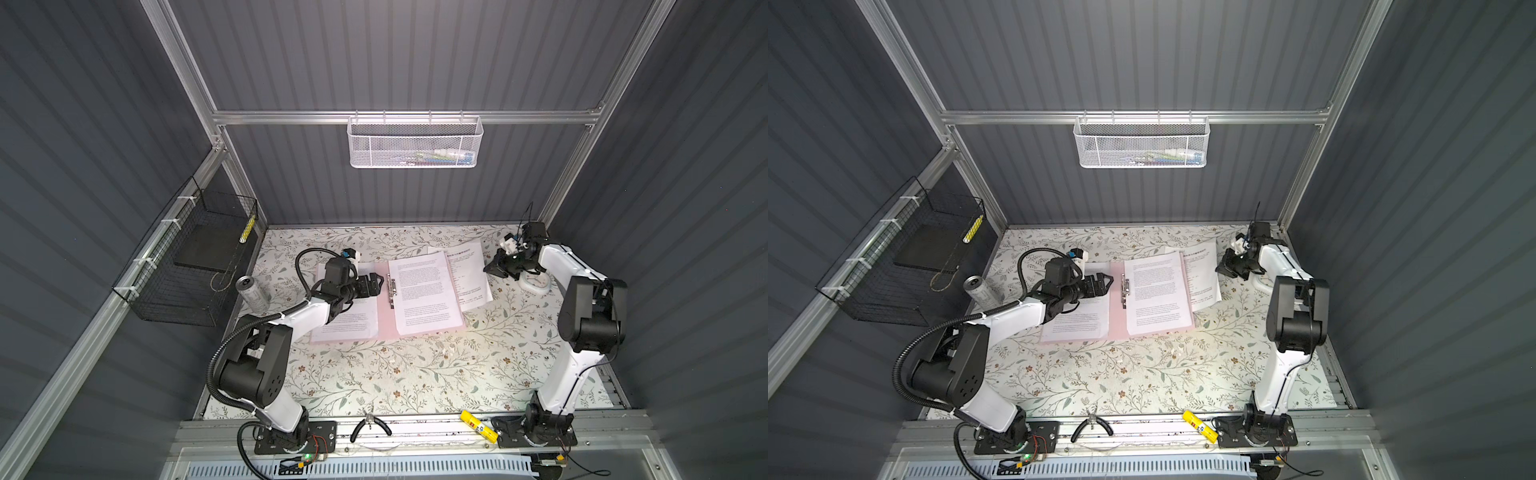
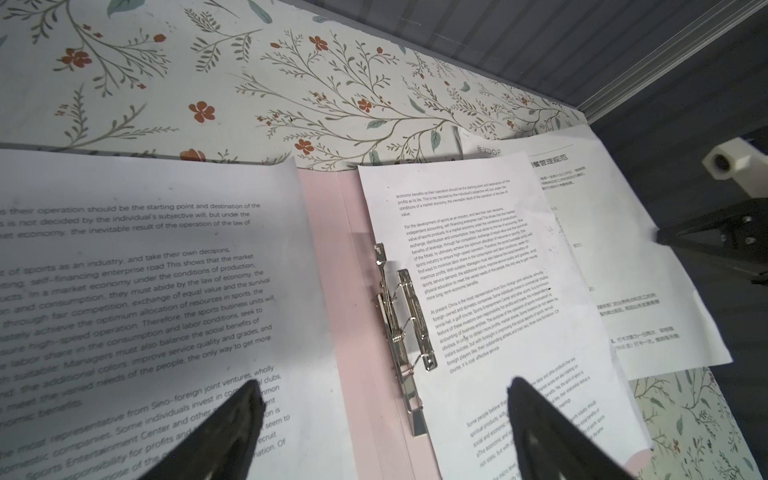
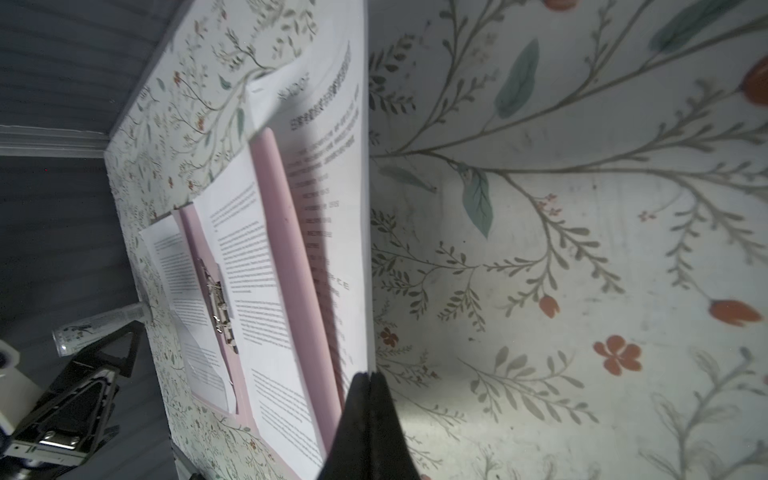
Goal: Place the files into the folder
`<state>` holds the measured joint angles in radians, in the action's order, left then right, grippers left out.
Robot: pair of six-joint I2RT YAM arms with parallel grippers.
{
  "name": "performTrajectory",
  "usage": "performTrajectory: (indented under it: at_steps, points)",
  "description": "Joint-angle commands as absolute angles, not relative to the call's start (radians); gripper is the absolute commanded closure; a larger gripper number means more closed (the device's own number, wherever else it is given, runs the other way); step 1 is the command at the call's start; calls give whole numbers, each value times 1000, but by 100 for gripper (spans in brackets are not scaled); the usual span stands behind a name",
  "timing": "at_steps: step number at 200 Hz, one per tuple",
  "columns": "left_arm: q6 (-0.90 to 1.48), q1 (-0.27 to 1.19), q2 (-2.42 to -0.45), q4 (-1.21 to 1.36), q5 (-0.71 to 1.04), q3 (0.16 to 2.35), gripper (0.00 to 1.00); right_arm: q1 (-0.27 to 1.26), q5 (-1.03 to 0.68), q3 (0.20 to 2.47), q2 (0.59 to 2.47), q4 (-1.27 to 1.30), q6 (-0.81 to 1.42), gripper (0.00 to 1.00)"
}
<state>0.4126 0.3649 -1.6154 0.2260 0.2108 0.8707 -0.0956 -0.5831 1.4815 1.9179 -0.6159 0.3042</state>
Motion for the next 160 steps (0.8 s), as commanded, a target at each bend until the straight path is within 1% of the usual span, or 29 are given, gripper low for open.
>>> performTrajectory:
  at_steps: [1, 13, 79, 101, 127, 160]
  points:
    - [431, 359, -1598, 239, 224, 879, 8, -86, -569, 1457, 1870, -598, 362, 100]
    - [434, 359, -1595, 242, 222, 875, 8, -80, -530, 1466, 1846, -618, 367, 100]
    - [439, 358, -1574, 258, 202, 842, 8, -75, -424, 1480, 1704, -632, 369, 100]
    - [443, 359, -1584, 268, 208, 844, 8, -91, -474, 1446, 1738, -632, 382, 100]
    - [451, 359, -1596, 281, 216, 844, 8, -118, -551, 1297, 1743, -487, 438, 100]
    - [442, 359, -1603, 267, 218, 856, 8, -118, -507, 1296, 1702, -492, 434, 100]
